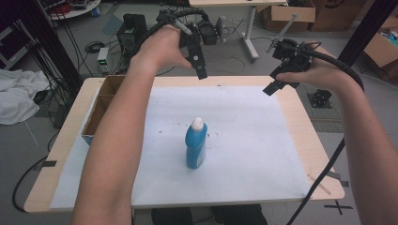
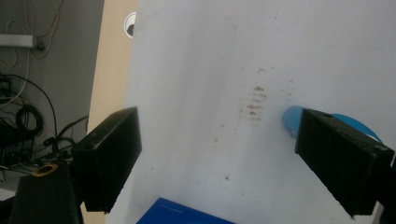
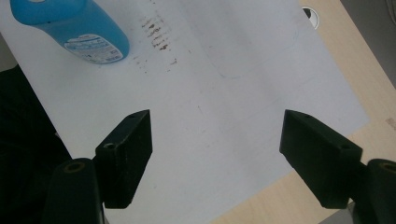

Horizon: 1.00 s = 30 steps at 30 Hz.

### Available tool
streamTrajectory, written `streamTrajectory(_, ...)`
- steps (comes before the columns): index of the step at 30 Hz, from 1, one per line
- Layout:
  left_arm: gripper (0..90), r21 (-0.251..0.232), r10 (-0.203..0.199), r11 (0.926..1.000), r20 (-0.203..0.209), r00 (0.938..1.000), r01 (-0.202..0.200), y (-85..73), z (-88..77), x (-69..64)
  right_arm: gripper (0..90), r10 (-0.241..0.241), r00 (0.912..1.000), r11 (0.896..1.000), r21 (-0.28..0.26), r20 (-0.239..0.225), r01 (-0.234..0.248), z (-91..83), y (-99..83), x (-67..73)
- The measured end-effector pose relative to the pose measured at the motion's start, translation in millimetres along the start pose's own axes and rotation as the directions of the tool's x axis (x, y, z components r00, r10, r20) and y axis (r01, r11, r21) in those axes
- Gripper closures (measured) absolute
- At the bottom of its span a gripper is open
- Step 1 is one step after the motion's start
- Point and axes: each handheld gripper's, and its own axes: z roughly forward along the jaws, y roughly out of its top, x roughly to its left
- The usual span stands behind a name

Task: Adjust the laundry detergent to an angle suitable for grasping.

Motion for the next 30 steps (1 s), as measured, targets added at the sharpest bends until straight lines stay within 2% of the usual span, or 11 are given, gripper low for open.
streamTrajectory(5,15.2,-0.009,-0.011,0.9999,0.002,0.9999,0.011,-1.0,-2.3,-2.2,25.3,-0.006,1.0000,1.000,-0.001,0.002,0.006,-0.3,0.9,3.3)
streamTrajectory(11,15.3,0.003,-0.012,0.9999,-0.005,0.9999,0.012,-2.1,-3.8,-5.2,25.3,-0.008,1.0000,1.000,-0.012,0.004,0.008,0.1,-0.4,3.9)
streamTrajectory(17,15.2,0.014,-0.004,0.9999,-0.006,1.0000,0.004,-0.9,-4.6,-7.6,25.2,0.004,1.0000,1.000,-0.014,0.002,-0.004,1.4,-6.2,3.2)
streamTrajectory(19,15.2,0.007,-0.015,0.9999,-0.003,0.9999,0.015,-1.2,-3.9,-8.9,25.2,0.007,1.0000,1.000,-0.013,0.006,-0.007,1.7,-8.0,2.5)
streamTrajectory(20,15.2,0.013,-0.006,0.9999,-0.002,1.0000,0.006,-1.2,-4.1,-8.9,25.3,0.012,0.9999,1.000,-0.013,0.006,-0.012,1.7,-8.6,2.1)
streamTrajectory(30,15.2,0.019,-0.016,0.9997,-0.005,0.9999,0.016,-1.6,-1.8,-10.0,25.1,0.011,0.9999,1.000,-0.011,0.007,-0.011,3.5,-10.0,1.6)
